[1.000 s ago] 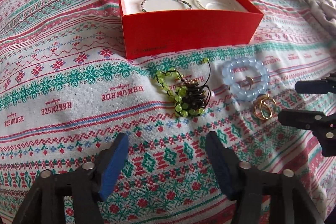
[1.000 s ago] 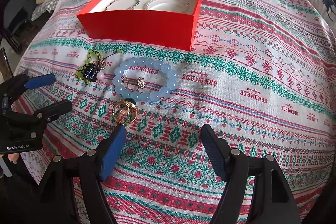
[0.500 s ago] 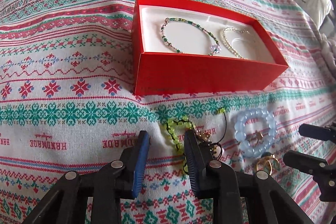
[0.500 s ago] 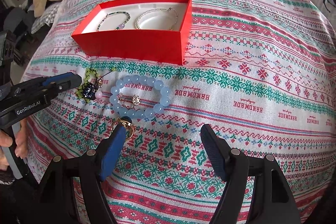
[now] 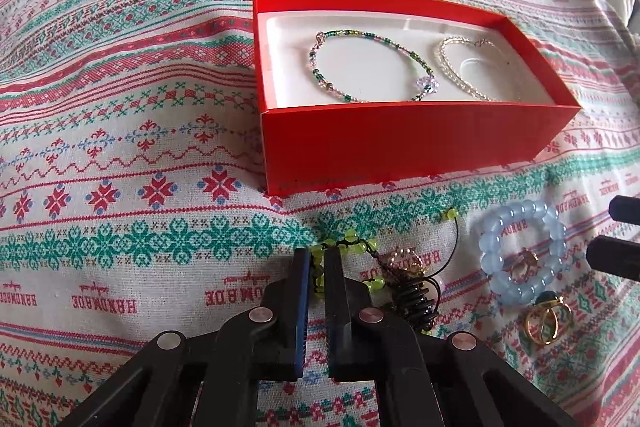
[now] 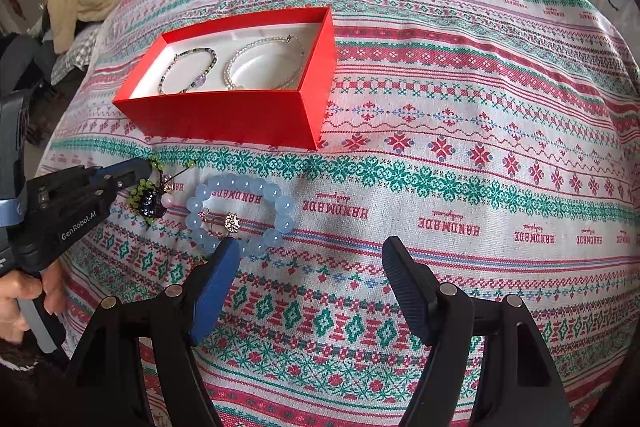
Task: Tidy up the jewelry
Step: 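Grasp the yellow-green beaded bracelet with the left tool while the right tool grasps the light blue bead bracelet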
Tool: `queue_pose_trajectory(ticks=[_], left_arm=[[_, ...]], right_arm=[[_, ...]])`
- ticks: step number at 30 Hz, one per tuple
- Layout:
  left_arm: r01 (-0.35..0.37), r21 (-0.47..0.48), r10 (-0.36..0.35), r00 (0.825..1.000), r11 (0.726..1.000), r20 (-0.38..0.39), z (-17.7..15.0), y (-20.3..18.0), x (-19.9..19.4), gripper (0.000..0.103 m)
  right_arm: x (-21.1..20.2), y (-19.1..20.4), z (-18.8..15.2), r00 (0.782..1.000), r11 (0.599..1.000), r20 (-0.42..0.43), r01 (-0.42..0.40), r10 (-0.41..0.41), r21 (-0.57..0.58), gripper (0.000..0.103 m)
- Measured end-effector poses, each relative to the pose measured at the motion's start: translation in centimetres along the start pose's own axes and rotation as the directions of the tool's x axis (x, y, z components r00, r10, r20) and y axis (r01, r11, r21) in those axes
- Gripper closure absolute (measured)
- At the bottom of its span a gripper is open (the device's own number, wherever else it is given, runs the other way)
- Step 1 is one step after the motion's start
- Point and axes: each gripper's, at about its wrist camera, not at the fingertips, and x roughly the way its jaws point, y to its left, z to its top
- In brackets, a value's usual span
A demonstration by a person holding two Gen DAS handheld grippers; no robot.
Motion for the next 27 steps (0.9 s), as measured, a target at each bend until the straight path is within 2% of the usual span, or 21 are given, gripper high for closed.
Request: queue_pose_trajectory(ticks=[2,7,13,17,19,27], left_arm=[[0.000,-0.016,0.001,1.000,1.000,0.006,-0.1,0.7,-0.5,0.101],[0.002,-0.053,-0.001,1.000,0.999,0.016,-0.3,2.0,-1.3,0.101],[0.004,-0.086,-0.003,1.000,0.996,0.015,-0.7,3.4,-1.7,0.101],[0.004,-0.092,-0.002,1.000,0.996,0.015,-0.9,3.6,-1.8,0.101],[0.009,-0.087,-0.008,1.000,0.996,0.019,-1.0,3.5,-2.2,0.101],[0.045,-0.070,-0.040,0.997,0.997,0.061,-1.4,3.1,-4.8,0.101]], right_arm=[[-0.1,-0.1,0.2,1.000,1.000,0.005,-0.010,0.010,0.010,0.031],[0.9,-0.7,1.4,0.999,0.997,-0.006,-0.039,0.039,0.069,0.056],[2.4,-0.1,2.3,0.997,0.995,-0.031,-0.064,0.067,0.077,0.065],[3.3,0.9,2.3,0.999,0.999,-0.026,-0.019,0.020,0.027,0.073],[3.4,1.6,2.4,1.000,1.000,-0.017,0.002,-0.002,-0.011,0.091],[2.1,1.3,2.5,1.000,1.000,-0.001,-0.017,0.017,-0.004,0.091]])
